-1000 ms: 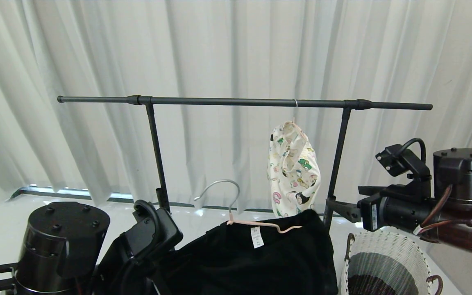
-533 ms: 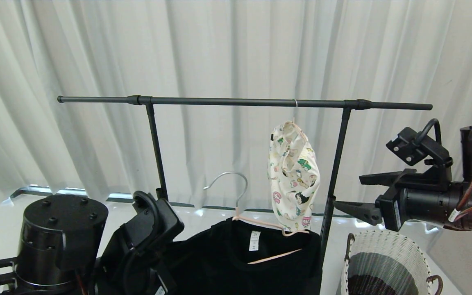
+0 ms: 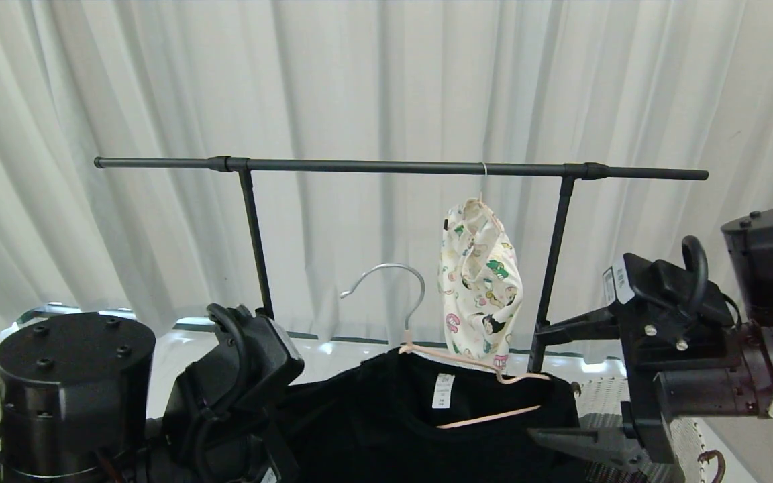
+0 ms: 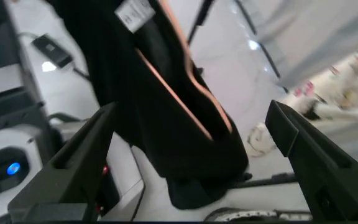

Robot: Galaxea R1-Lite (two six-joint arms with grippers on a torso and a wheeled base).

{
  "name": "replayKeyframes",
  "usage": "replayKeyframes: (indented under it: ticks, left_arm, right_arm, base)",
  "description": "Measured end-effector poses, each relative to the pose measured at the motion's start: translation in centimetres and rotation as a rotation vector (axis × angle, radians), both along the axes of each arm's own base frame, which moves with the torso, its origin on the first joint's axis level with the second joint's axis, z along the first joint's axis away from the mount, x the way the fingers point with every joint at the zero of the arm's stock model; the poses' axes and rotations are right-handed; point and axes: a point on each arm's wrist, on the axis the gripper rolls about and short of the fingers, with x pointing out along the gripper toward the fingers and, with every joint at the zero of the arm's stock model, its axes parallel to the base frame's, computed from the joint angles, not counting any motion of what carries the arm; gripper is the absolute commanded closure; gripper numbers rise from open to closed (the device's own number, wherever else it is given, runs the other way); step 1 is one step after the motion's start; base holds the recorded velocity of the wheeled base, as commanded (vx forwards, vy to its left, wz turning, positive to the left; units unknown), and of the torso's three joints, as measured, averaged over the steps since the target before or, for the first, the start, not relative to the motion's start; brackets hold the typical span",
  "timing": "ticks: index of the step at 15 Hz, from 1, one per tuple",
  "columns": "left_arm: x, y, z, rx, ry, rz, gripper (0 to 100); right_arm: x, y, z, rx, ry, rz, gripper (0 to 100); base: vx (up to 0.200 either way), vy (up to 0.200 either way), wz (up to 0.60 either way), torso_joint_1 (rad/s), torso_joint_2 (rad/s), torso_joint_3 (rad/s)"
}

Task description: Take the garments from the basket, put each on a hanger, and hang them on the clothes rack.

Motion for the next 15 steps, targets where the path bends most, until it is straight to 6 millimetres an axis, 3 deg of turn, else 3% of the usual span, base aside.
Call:
replayKeyframes:
  ticks: [5, 13, 14, 15]
  left_arm:
    - [-1.2, -1.0, 0.3, -0.008, -0.011, -0.080, 100]
    - [-1.7, -1.3, 0.5, -0.015, -0.018, -0.106, 100]
    - [-1.7, -1.3, 0.5, -0.015, -0.018, -0.106, 100]
    - [-1.7, -1.2, 0.4, -0.015, -0.017, -0.106, 100]
  right_arm:
    - [0.0, 2.9, -1.8, -0.072, 0.020, 0.105, 0]
    - [1.4, 4.3, -3.4, -0.147, 0.040, 0.049, 0]
    - [1.5, 4.3, -3.4, -0.147, 0.040, 0.049, 100]
    - [1.5, 4.3, -3.4, -0.147, 0.039, 0.050, 100]
  base:
    - [0.000, 0.000, 0.00, 0.000, 0.00, 0.000]
    - [0.000, 0.000, 0.00, 0.000, 0.00, 0.000]
    - [0.000, 0.000, 0.00, 0.000, 0.00, 0.000]
    - [0.000, 0.000, 0.00, 0.000, 0.00, 0.000]
